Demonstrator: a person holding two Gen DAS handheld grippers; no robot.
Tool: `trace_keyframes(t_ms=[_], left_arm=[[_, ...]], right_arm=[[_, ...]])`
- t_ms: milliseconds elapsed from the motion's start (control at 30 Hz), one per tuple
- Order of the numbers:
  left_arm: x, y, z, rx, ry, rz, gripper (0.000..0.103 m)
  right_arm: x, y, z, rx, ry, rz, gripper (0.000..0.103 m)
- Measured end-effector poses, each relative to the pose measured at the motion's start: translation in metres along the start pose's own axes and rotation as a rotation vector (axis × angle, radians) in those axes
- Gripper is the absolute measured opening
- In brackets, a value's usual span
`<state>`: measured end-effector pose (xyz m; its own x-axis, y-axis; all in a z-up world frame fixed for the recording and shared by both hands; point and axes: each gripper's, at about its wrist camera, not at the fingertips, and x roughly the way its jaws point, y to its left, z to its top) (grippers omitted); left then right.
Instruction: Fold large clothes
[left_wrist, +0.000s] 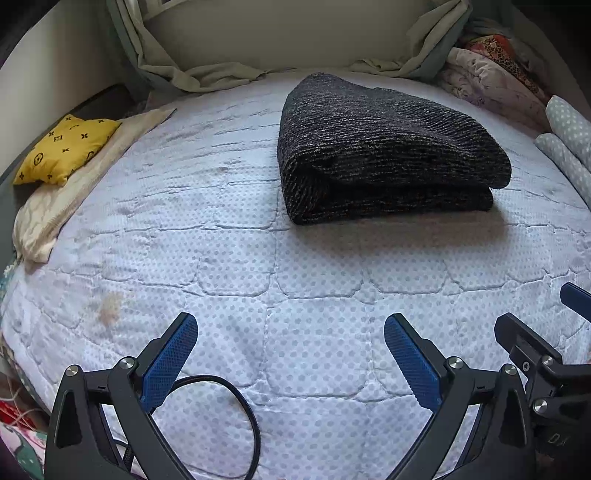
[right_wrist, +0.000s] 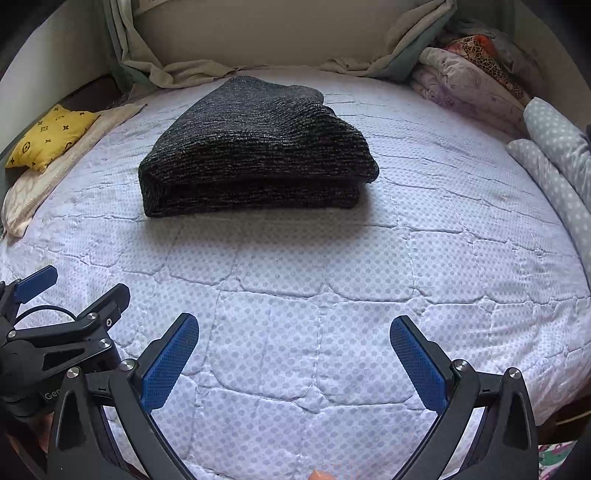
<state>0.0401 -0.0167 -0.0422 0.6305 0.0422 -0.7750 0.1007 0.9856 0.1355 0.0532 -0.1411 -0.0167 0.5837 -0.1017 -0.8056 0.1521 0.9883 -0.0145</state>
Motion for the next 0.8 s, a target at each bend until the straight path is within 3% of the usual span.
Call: trace_keyframes(t_ms=[800], left_arm=[[0.0013, 0.0046, -0.0009, -0.016, 0.004, -0.001, 0.103]], right_arm=[[0.0003, 0.0000, -0.0018, 0.000, -0.002, -0.006, 0.103]])
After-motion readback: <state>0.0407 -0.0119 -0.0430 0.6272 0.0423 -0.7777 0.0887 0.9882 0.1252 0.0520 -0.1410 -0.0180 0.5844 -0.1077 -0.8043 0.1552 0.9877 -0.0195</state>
